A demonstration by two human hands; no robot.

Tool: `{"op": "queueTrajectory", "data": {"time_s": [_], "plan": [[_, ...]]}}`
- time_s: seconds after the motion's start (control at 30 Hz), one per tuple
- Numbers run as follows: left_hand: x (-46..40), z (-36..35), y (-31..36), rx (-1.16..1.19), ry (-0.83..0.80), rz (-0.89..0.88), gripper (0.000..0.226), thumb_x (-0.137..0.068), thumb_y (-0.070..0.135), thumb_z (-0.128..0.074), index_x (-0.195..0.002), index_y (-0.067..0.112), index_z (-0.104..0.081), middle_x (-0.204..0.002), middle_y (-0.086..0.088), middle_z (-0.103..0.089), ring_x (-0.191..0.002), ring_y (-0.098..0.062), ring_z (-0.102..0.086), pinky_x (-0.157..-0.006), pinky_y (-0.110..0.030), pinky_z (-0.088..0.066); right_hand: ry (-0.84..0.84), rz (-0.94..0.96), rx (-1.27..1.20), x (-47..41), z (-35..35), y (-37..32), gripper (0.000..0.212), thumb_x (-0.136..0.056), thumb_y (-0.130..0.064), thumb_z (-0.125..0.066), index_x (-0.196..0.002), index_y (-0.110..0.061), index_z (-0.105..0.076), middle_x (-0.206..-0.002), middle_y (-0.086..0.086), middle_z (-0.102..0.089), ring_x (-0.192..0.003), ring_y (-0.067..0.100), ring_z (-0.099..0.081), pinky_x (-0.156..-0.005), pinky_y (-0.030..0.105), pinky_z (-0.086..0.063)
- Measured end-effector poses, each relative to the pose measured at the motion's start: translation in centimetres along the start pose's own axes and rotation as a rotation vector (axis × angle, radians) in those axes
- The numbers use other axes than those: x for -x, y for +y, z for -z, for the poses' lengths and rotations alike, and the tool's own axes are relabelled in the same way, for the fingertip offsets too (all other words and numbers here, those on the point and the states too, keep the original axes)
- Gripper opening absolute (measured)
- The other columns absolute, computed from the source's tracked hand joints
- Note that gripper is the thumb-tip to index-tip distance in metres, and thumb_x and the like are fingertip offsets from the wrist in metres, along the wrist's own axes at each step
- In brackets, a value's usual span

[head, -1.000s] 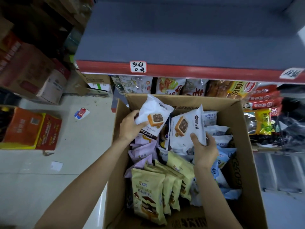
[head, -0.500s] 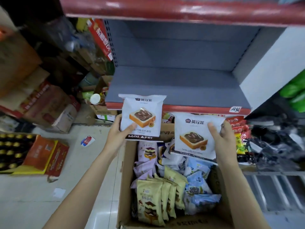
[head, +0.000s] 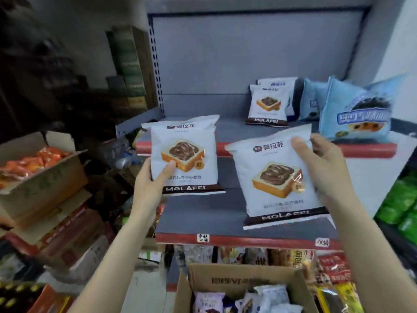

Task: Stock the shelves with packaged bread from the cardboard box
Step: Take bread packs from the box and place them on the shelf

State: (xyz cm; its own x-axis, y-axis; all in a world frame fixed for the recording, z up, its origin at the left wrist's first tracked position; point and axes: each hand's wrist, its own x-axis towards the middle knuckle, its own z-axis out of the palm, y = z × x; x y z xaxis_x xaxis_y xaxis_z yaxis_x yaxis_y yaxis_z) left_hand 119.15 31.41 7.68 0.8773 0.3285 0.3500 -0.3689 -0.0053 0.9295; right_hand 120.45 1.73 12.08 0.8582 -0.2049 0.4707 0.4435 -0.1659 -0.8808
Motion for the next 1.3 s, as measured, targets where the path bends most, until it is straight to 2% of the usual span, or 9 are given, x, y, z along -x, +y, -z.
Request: {"op": "queueTrajectory", "data": {"time_s": [0.17,0.3,0.6,0.83,1.0,1.1,1.17,1.23,1.3], "plan": [[-3.8,-1.9,3.1,0.05,0.051,-0.1,0.025,-0.088,0.027,-0.064,-0.112,0.026,-0.059,-0.111,0.006,-0.069,-0.101,-0.011,-0.066,-0.084,-0.029,-0.053,0.261,0.166,-0.173,-7.1,-1.4,-3.4,0.028,-0.08,-0.046,-0.058,-0.072,-0.019,-0.053,-0.08,0.003,-0.054,-0.076,0.015,-0.048,-0.073,0.037,-0.041],[-6.3,-4.2,4.4,0.089,0.064,-0.13,0.026,-0.089,0.027,-0.063,-0.113,0.025,-0.057,-0.109,0.009,-0.067,-0.098,-0.008,-0.065,-0.079,-0.023,-0.054,0.284,0.241,-0.208,-12.6,-3.7,-4.4,0.022,-0.094,-0.027,-0.051,-0.073,-0.026,-0.043,-0.073,-0.01,-0.046,-0.066,0.003,-0.043,-0.067,0.027,-0.038],[-11.2,-6.9,3.9,0.007,0.009,-0.162,0.029,-0.089,0.027,-0.064,-0.116,0.028,-0.055,-0.111,0.013,-0.065,-0.103,-0.004,-0.062,-0.083,-0.023,-0.048,0.251,-0.033,-0.171,-22.9,-6.4,2.2,0.005,-0.098,-0.018,-0.042,-0.095,-0.019,-0.047,-0.085,-0.003,-0.049,-0.081,0.013,-0.047,-0.064,0.019,-0.04],[-14.8,-9.6,2.7,-0.105,-0.064,-0.137,0.038,-0.088,0.025,-0.066,-0.121,0.027,-0.049,-0.112,0.012,-0.062,-0.103,-0.003,-0.059,-0.086,-0.025,-0.05,0.281,-0.276,0.071,-26.0,-5.3,5.7,0.045,-0.093,-0.022,-0.053,-0.132,-0.008,-0.037,-0.122,0.01,-0.054,-0.107,0.028,-0.053,-0.092,0.036,-0.044],[-17.8,-14.1,1.5,-0.113,-0.168,-0.019,0.031,-0.088,0.023,-0.066,-0.114,0.022,-0.049,-0.109,0.005,-0.064,-0.096,-0.008,-0.06,-0.078,-0.022,-0.048,0.184,-0.308,0.272,-25.6,-4.3,7.1,0.085,-0.091,-0.025,-0.061,-0.15,-0.008,-0.002,-0.153,0.021,-0.016,-0.138,0.035,-0.026,-0.111,0.038,-0.026],[-19.6,-17.8,0.8,-0.057,-0.296,0.137,0.039,-0.089,0.023,-0.066,-0.122,0.017,-0.047,-0.11,0.0,-0.064,-0.09,-0.01,-0.062,-0.074,-0.022,-0.049,0.119,-0.248,0.262,-25.8,-3.4,8.3,0.069,-0.087,-0.013,-0.061,-0.146,-0.012,-0.024,-0.143,0.015,-0.041,-0.125,0.03,-0.046,-0.103,0.037,-0.04],[-20.5,-19.7,0.0,-0.037,-0.352,0.218,0.045,-0.089,0.024,-0.066,-0.128,0.014,-0.046,-0.113,-0.002,-0.065,-0.094,-0.015,-0.063,-0.088,-0.032,-0.051,0.131,-0.243,0.199,-26.3,-2.6,8.2,0.056,-0.084,-0.002,-0.06,-0.135,-0.015,-0.04,-0.129,0.006,-0.055,-0.102,0.028,-0.059,-0.075,0.035,-0.055],[-21.2,-20.8,-0.9,-0.016,-0.37,0.259,0.047,-0.089,0.023,-0.066,-0.129,0.014,-0.045,-0.113,-0.002,-0.066,-0.098,-0.018,-0.064,-0.093,-0.037,-0.05,0.221,-0.226,0.185,-26.8,-2.3,7.6,0.056,-0.086,0.005,-0.054,-0.133,-0.023,-0.042,-0.122,-0.001,-0.054,-0.089,0.028,-0.061,-0.048,0.026,-0.053],[-21.7,-21.6,-1.6,-0.016,-0.389,0.253,0.044,-0.089,0.019,-0.065,-0.128,0.016,-0.043,-0.109,0.0,-0.065,-0.093,-0.015,-0.063,-0.082,-0.031,-0.052,0.325,-0.173,0.162,-27.1,-2.6,6.7,0.06,-0.089,0.006,-0.047,-0.139,-0.028,-0.037,-0.13,-0.002,-0.054,-0.104,0.028,-0.06,-0.072,0.028,-0.056]]}}
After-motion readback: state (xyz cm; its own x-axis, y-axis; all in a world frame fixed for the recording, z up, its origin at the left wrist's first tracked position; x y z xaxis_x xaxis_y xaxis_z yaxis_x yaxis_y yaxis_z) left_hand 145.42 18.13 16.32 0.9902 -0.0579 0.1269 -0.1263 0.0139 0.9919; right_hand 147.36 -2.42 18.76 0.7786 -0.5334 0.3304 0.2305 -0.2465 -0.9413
